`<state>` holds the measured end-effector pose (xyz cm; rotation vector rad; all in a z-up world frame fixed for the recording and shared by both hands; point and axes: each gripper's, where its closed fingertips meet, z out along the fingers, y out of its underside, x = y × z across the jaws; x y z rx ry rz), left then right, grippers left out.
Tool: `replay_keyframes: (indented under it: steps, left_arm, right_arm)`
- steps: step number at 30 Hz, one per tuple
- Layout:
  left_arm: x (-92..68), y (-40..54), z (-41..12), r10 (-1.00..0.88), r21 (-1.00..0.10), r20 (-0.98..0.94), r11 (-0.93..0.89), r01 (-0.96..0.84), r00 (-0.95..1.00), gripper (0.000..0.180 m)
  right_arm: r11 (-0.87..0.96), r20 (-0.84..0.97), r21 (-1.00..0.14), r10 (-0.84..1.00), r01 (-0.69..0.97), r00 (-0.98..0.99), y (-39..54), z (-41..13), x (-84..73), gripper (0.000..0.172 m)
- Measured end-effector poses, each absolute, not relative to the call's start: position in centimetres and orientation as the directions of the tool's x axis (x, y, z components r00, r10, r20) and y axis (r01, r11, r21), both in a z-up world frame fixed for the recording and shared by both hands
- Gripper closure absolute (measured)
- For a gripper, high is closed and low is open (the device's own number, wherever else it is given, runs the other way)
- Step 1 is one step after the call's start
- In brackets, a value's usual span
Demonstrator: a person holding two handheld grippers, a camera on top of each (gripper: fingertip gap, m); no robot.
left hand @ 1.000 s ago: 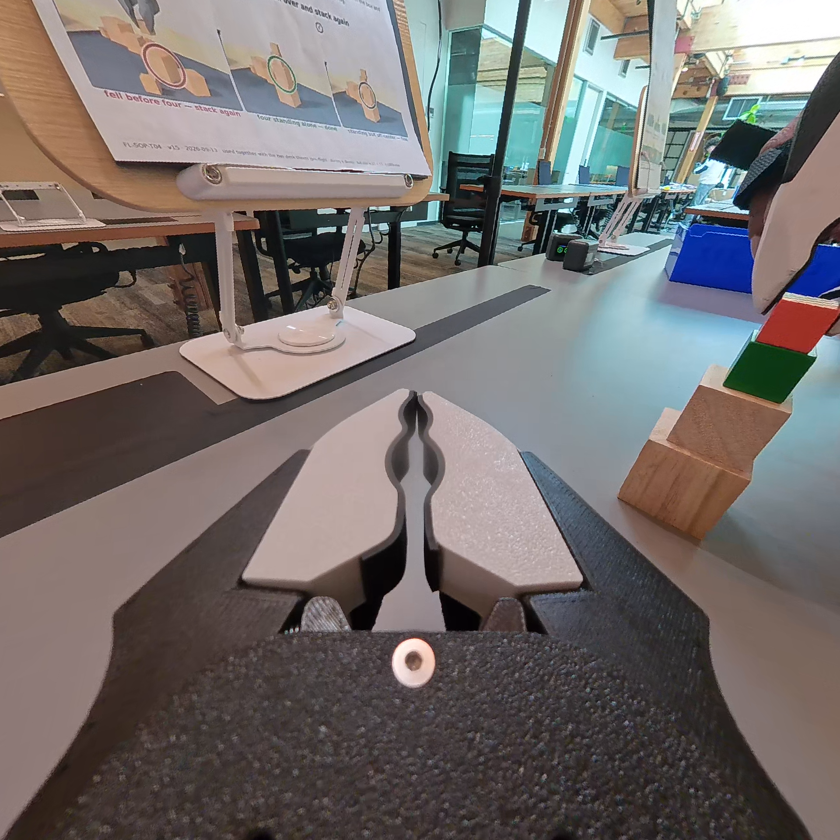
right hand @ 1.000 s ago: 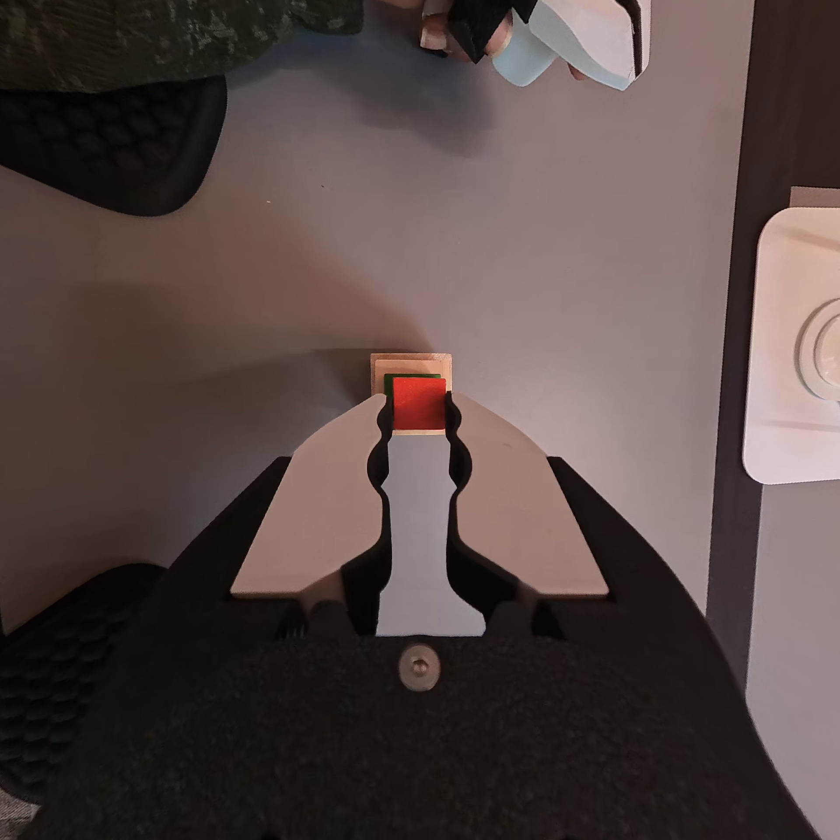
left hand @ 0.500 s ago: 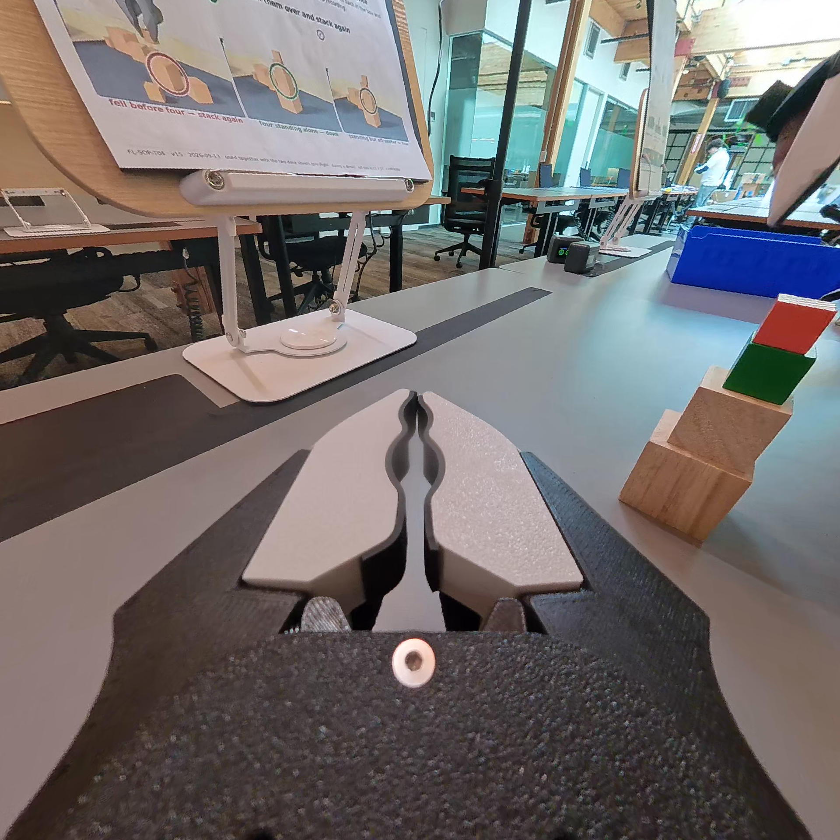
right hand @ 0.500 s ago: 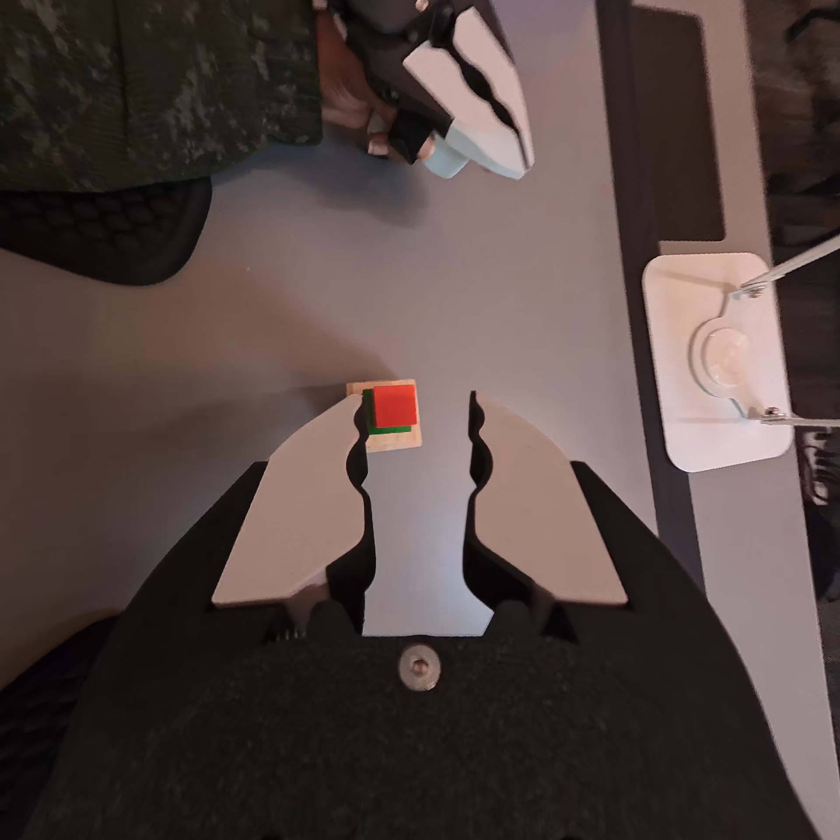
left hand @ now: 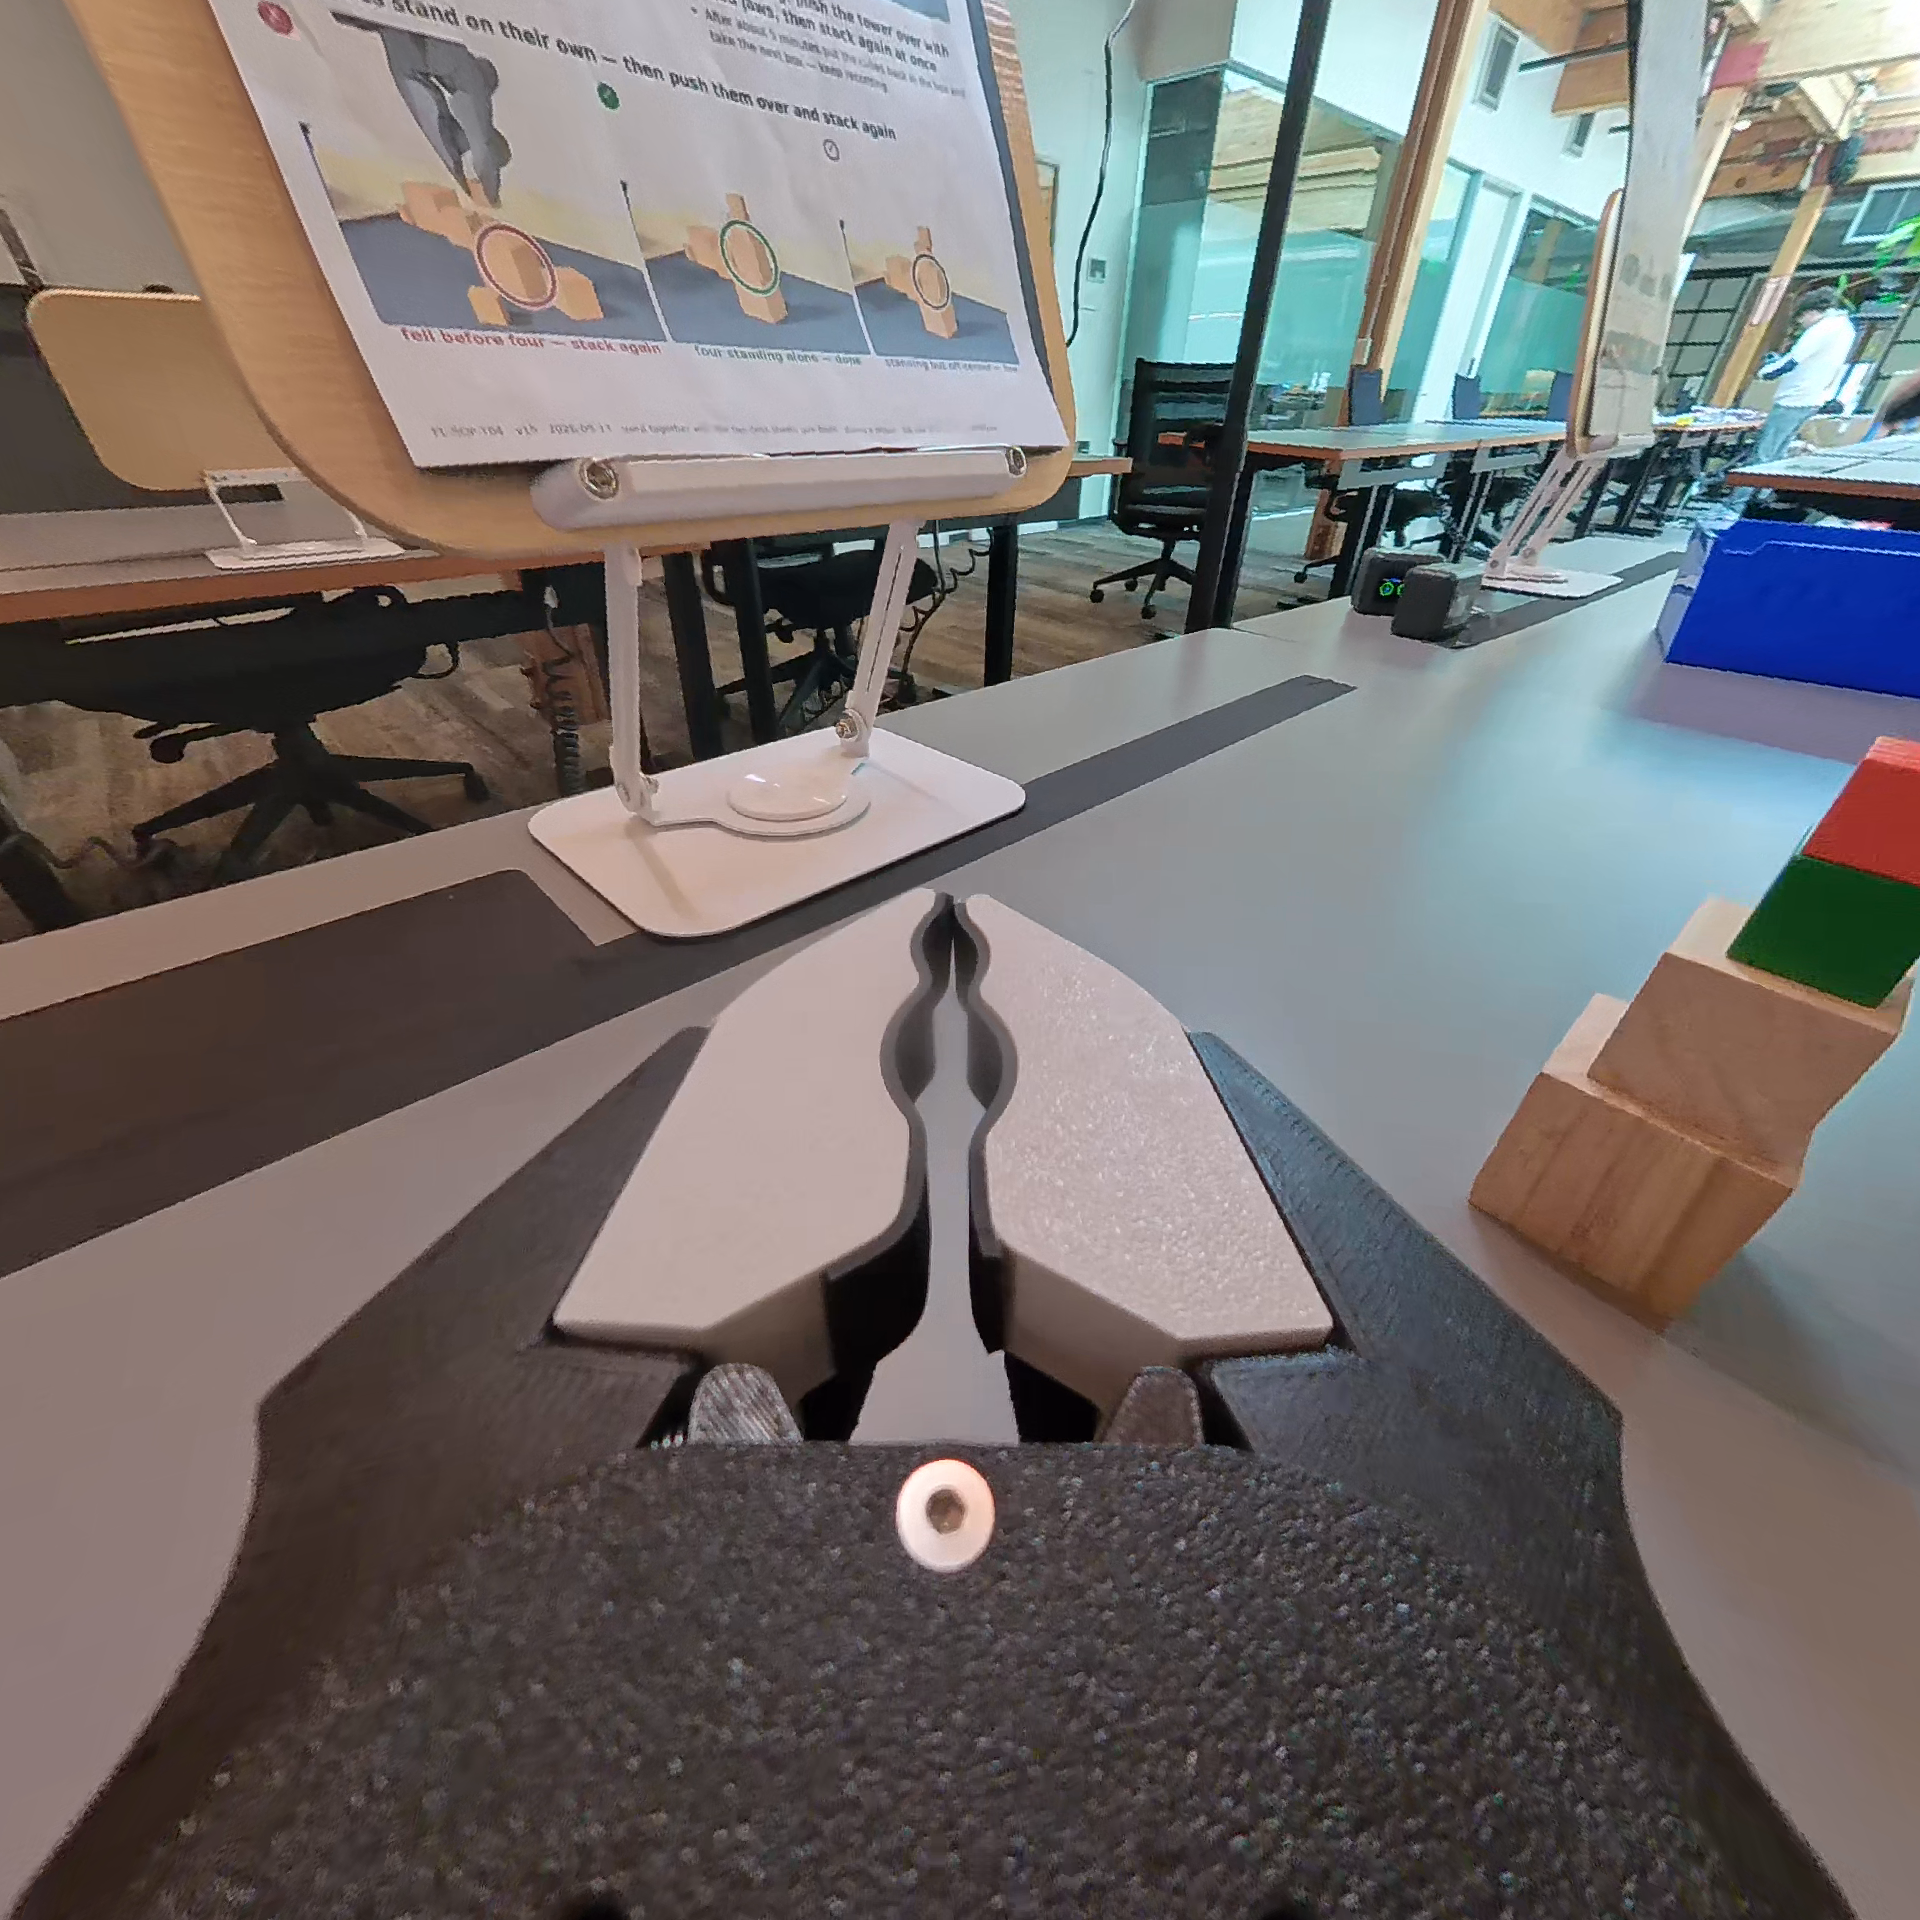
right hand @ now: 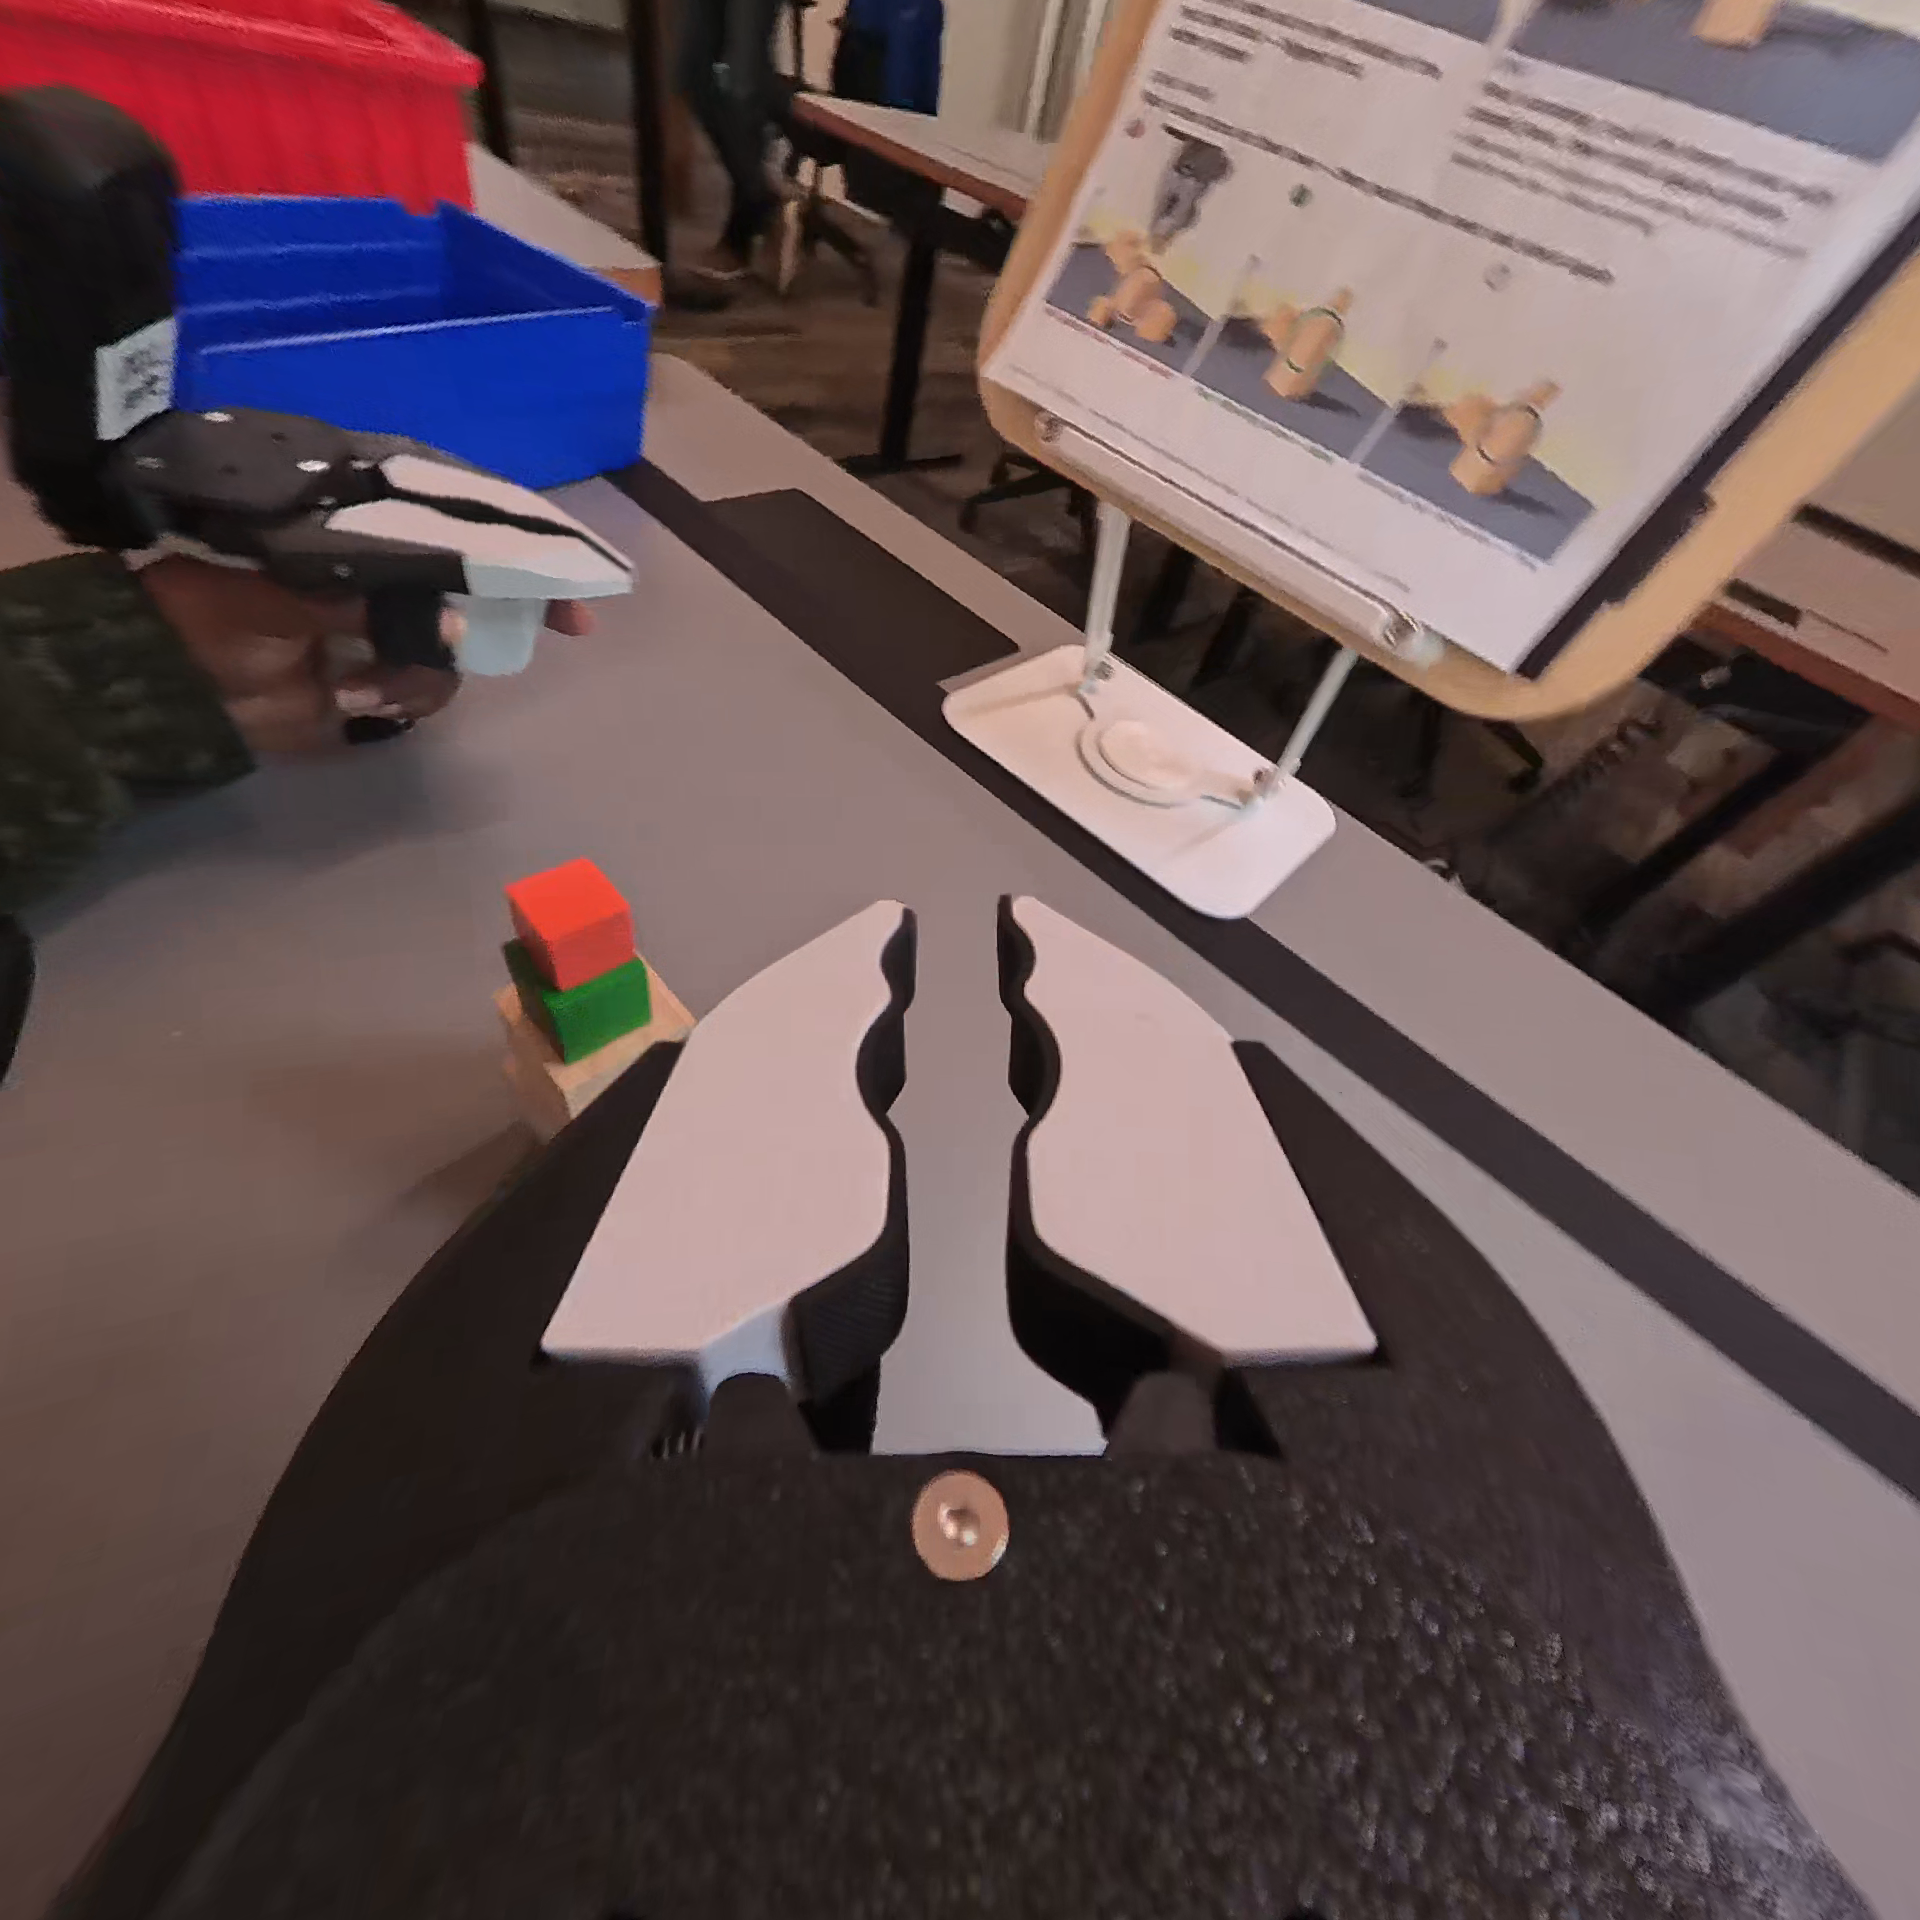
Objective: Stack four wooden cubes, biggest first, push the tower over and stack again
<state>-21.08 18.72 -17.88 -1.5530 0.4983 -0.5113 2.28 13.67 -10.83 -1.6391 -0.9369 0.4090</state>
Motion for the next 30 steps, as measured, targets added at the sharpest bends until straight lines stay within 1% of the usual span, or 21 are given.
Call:
replay_keyframes:
  steps: [3,6,10,14,19,26,30]
  left_arm:
    - [-21.2,18.6,-17.4,-0.569,-1.000,0.001,-0.022,-0.015,0.823,0.180]
    - [-21.5,18.7,-16.9,-0.532,-1.000,-0.016,-0.006,-0.022,0.846,0.180]
    - [-21.8,18.6,-16.2,-0.480,-1.000,-0.025,0.001,-0.028,0.877,0.180]
    - [-21.8,18.1,-15.3,-0.436,-0.999,-0.033,0.016,-0.028,0.900,0.180]
    - [-21.5,17.8,-15.3,-0.399,-0.998,-0.055,0.015,-0.053,0.915,0.180]
    - [-21.2,16.4,-15.5,-0.363,-0.999,-0.042,-0.016,-0.051,0.931,0.180]
    - [-21.5,15.3,-15.4,-0.342,-0.998,-0.055,-0.017,-0.065,0.938,0.180]
  right_arm:
    - [-0.089,0.138,-0.957,0.698,0.277,0.703,14.1,-11.8,4.3,0.165]
    - [-0.130,0.082,-0.964,0.682,0.231,0.726,14.0,-13.3,5.1,0.171]
    - [-0.137,0.071,-0.970,0.627,0.199,0.776,14.3,-15.2,6.0,0.172]
    - [-0.124,0.035,-0.984,0.567,0.127,0.823,14.6,-16.3,6.8,0.172]
    - [-0.117,-0.004,-0.991,0.512,0.065,0.859,14.7,-17.7,7.6,0.172]
    - [-0.147,0.020,-0.984,0.471,0.101,0.882,15.1,-18.8,7.9,0.172]
    - [-0.191,0.058,-0.966,0.493,0.172,0.868,14.8,-20.2,6.1,0.172]
